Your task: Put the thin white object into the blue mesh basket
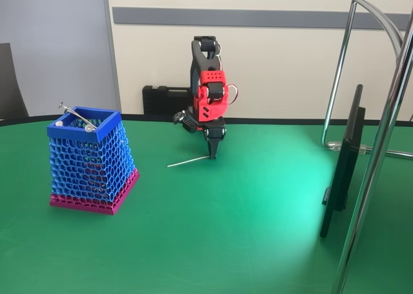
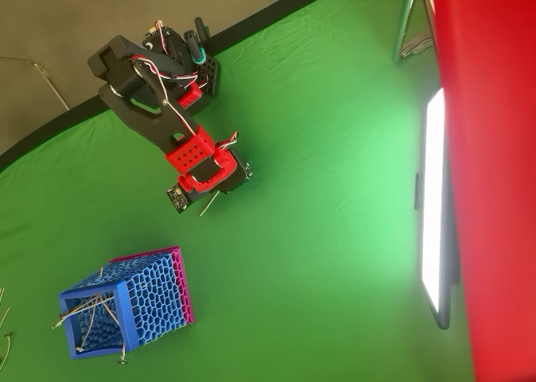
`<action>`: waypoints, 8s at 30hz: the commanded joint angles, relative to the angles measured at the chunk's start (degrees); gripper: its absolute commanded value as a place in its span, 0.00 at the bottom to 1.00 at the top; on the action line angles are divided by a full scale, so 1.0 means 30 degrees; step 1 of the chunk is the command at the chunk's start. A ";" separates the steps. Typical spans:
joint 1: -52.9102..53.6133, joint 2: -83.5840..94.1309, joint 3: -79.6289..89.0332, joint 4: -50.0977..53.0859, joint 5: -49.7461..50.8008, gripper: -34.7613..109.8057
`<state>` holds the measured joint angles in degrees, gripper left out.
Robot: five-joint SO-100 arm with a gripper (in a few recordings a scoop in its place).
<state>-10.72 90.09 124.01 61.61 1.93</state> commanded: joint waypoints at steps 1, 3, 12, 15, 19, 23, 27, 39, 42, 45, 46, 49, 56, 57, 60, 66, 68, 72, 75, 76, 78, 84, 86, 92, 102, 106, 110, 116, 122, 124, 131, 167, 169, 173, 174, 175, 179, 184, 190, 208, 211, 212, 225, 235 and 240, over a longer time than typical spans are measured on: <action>-0.0146 -0.0176 -0.0703 0.0117 0.0205 0.34; -0.0117 -0.0557 -0.0938 0.0117 0.0205 0.33; 0.0146 -0.0937 -0.1465 0.0117 0.0146 0.27; 0.0352 -0.0322 -0.1670 0.0117 -0.0088 0.25; 0.0967 0.1055 -0.2197 0.0117 -0.0791 0.25; 0.1553 0.2607 -0.3369 0.0117 -0.1699 0.25; 0.2051 0.3896 -0.5039 0.0117 -0.2285 0.25; 0.4072 0.8730 -0.5273 -0.6768 -0.2725 0.24; 0.4453 0.9727 -0.4307 -0.9697 -0.2607 0.24; 0.5068 0.9639 -0.4746 -1.0986 -0.1289 0.24; 0.5332 0.9404 -0.5156 -1.1162 -0.0674 0.24; 0.6357 0.8408 -0.6768 -1.1396 0.1318 0.24; 0.8818 0.5068 -1.1104 -1.1162 0.5801 0.24; 0.9053 0.4600 -1.1660 -1.1045 0.6328 0.24; 0.9580 0.3223 -1.3184 -1.0811 0.7793 0.24; 1.0459 0.0322 -1.6172 -1.0605 1.0459 0.24; 1.0840 -0.0820 -1.7549 -1.0137 1.1543 0.24; 1.1807 -0.2520 -2.0010 -0.9170 1.3945 0.24; 1.2627 -0.3223 -2.0889 -0.9258 1.6025 0.24; 1.2832 -0.3369 -2.1064 -0.9258 1.6699 0.24; 1.3066 -0.3428 -2.1240 -0.9053 1.7725 0.24; 1.2803 -0.3662 -2.1826 -0.8848 1.8955 0.24; 1.2568 -0.3838 -2.2119 -0.8789 1.9131 0.24; 1.2422 -0.4102 -2.2793 -0.8789 2.0186 0.24; 1.3682 -0.3369 -2.1416 -1.1602 2.2090 0.24; 1.3916 -0.3135 -2.1387 -1.1777 2.3291 0.24; 1.3857 -0.2549 -2.0537 -1.1865 2.4492 0.24; 1.3477 -0.1465 -1.8076 -1.3359 2.5078 0.25; 1.3770 -0.0234 -1.5029 -1.5439 2.4404 0.39; 1.4092 0.0146 -1.4209 -1.6230 2.4141 0.39; 1.5117 0.1494 -1.2715 -1.7139 2.3350 0.39; 1.2012 1.1191 -0.2314 -1.8750 0.9170 0.34; 1.1484 1.1689 -0.1670 -1.8604 0.8027 0.34; 1.0518 1.2686 -0.0410 -1.8105 0.6211 0.34; 1.0195 1.2920 0.0000 -1.8105 0.5654 0.34; 0.9902 1.3271 0.0469 -1.8105 0.5186 0.34; 0.8643 1.4619 0.2139 -1.7344 0.3691 0.34; 0.7500 1.6406 0.4307 -1.6670 0.2080 0.34; 0.6387 1.8369 0.6504 -1.6113 0.0820 0.36; 0.4307 2.8008 1.5352 -1.4414 -0.3164 0.35; 0.4248 2.9414 1.6494 -1.3770 -0.3398 0.35; 0.4277 2.9941 1.6875 -1.3535 -0.3457 0.35; 0.4102 3.3486 1.7549 -0.7471 -0.3076 0.31; 0.4131 3.3486 1.7549 -0.4834 -0.2344 0.25; 0.4102 3.3486 1.7549 -0.4131 -0.2314 0.25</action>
<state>1.85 190.11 176.22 48.87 -5.36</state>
